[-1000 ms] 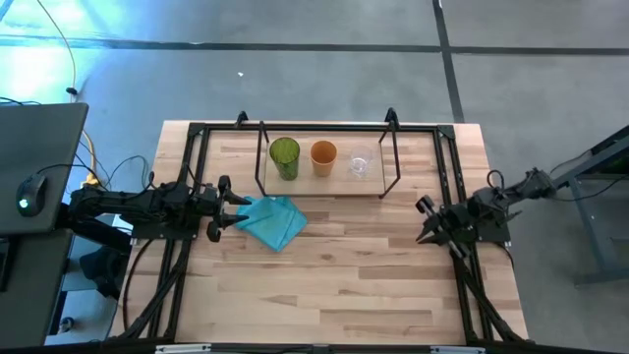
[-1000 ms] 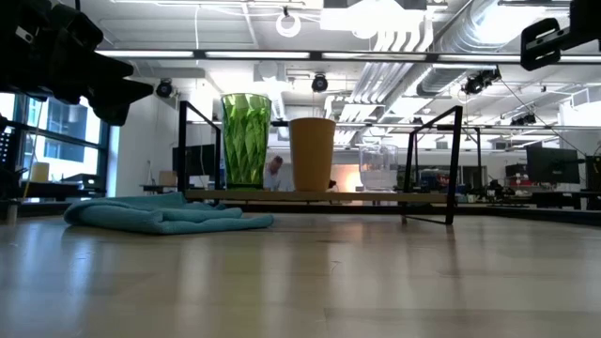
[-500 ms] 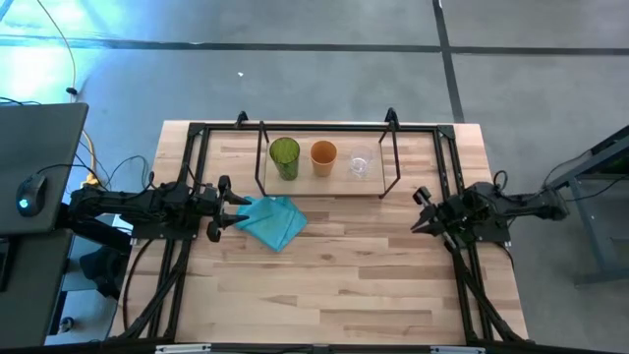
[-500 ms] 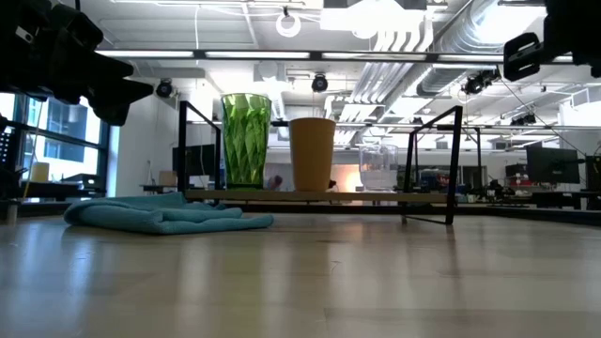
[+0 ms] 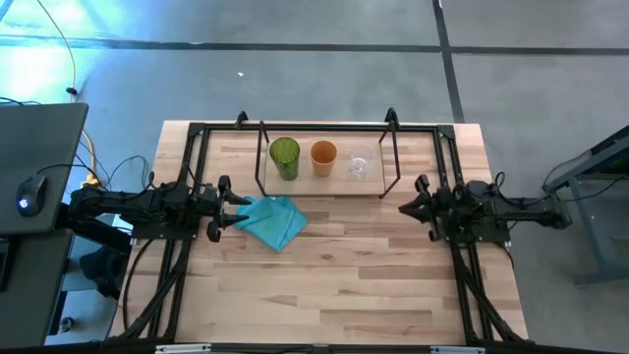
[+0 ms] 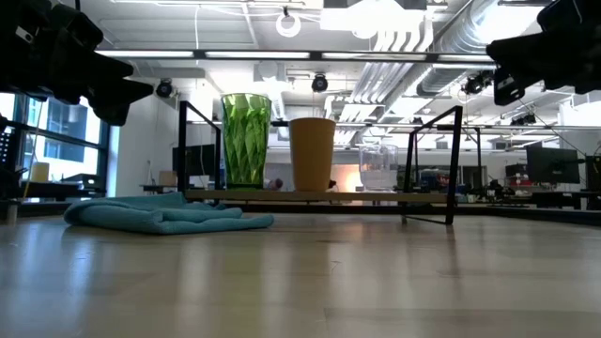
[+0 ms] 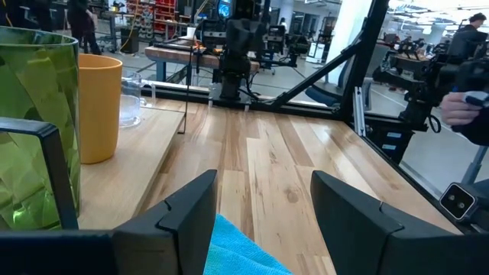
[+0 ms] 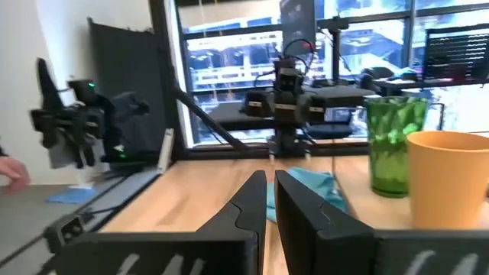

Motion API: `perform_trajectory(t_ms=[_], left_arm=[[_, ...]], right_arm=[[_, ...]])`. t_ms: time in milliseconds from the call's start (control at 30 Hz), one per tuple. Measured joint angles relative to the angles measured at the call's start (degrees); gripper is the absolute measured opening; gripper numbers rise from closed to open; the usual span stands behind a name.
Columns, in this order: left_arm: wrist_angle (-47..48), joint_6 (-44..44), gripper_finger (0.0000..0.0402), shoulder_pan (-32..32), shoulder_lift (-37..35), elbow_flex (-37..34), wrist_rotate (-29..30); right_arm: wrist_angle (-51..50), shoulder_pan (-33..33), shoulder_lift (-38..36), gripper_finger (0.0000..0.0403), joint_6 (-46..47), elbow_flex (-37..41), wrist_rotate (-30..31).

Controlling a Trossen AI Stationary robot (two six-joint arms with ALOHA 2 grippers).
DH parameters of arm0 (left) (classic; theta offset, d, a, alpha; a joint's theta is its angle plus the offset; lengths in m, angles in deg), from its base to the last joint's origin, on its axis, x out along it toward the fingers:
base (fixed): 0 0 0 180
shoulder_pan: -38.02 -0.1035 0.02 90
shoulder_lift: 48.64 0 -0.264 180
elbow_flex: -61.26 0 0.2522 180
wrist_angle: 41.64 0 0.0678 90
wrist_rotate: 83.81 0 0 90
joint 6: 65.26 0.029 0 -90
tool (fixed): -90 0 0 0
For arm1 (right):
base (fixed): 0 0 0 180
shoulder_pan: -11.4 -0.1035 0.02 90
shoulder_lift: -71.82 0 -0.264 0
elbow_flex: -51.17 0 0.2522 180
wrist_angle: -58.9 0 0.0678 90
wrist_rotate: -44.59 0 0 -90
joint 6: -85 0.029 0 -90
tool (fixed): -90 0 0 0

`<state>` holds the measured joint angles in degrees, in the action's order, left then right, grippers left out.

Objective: Stack small to large cups/mugs on shelf
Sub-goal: Return to Home Position

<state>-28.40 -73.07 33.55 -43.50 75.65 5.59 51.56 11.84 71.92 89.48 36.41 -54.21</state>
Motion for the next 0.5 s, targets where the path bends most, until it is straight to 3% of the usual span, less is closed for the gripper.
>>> perform_trajectory(t_ms=[500], left_arm=[[0.0,0.0,0.02,0.0,0.0,0.0,0.0]], right_arm=[[-5.6,1.8,0.0,0.0019,2.8,0.0,0.6]])
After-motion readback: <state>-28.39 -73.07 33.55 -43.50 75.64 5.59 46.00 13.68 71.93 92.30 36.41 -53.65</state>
